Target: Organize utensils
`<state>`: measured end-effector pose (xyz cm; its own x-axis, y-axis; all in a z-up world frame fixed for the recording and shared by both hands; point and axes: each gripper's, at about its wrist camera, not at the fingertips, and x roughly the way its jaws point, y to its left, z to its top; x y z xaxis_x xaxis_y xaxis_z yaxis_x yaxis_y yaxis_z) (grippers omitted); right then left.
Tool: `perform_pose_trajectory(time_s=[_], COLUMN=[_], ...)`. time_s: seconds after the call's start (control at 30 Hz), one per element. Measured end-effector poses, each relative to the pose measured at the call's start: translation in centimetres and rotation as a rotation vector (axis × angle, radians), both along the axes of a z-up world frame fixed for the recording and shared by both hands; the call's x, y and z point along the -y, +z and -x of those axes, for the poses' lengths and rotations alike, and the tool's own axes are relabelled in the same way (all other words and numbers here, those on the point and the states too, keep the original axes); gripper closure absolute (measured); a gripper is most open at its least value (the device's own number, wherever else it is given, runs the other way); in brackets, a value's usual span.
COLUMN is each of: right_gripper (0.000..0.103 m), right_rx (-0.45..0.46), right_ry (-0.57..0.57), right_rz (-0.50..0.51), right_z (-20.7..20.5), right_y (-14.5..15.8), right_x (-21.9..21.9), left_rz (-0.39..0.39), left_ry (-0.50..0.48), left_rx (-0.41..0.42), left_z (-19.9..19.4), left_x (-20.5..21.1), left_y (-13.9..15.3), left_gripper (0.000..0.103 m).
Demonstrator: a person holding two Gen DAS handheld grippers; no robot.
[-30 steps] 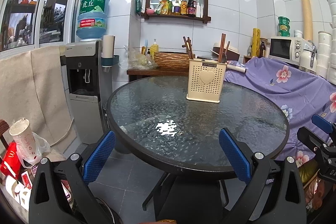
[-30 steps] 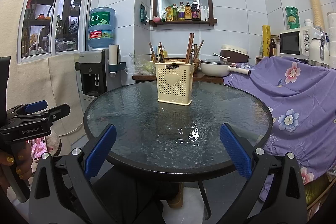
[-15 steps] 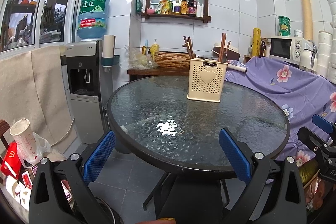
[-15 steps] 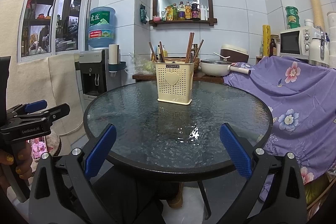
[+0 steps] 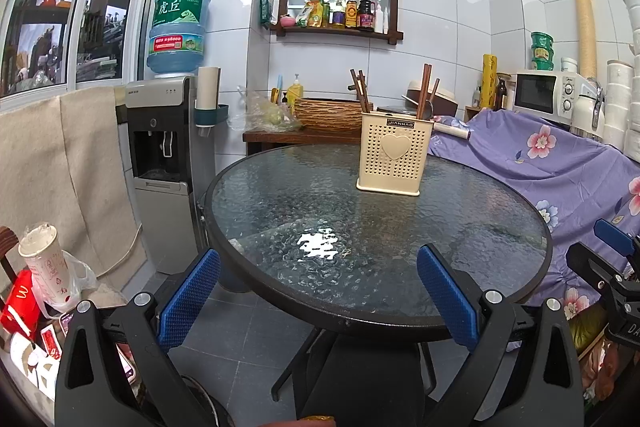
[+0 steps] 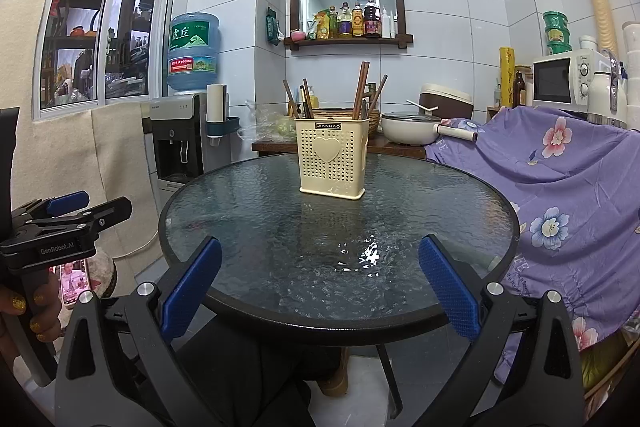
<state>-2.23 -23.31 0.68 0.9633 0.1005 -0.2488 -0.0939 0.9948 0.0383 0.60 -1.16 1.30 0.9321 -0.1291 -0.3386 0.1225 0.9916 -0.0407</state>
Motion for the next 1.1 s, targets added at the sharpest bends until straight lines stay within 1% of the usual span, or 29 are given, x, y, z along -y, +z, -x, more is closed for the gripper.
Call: perform_pose_trajectory(time_s=[0.33,0.53,0.7,0.83,1.1], right_gripper=[0.006,0.006,0.006,0.006,0.006], right_rx=[-0.002,-0.004,-0.005,-0.004,-0.006], right_ry=[0.0,-0.001,0.001,0.001,0.002], right_rz=[0.001,0.001,0.001,0.001,-0.002], right_z=[-0.03,0.05,0.1,0.07,0.13], right_y=[-0.03,-0.11,-0.12,-0.13,-0.18], right_x=[0.03,0.05,0.03,0.02,0.02], left_rz=[0.005,0.028,-0.006,0.007,0.002], left_ry=[-0.003,0.0,0.014,0.009,0.016], left_rx=[-0.001,0.007,0.011,0.003,0.001], left_z=[0.01,0.25,0.33,0.23,0.19], left_x=[-0.02,-0.26,0.12,0.09,0.18], left_y=[0.01,-0.12,0.03,0.05,0.05], left_gripper=[0.006,0.006,0.006,0.006,0.006])
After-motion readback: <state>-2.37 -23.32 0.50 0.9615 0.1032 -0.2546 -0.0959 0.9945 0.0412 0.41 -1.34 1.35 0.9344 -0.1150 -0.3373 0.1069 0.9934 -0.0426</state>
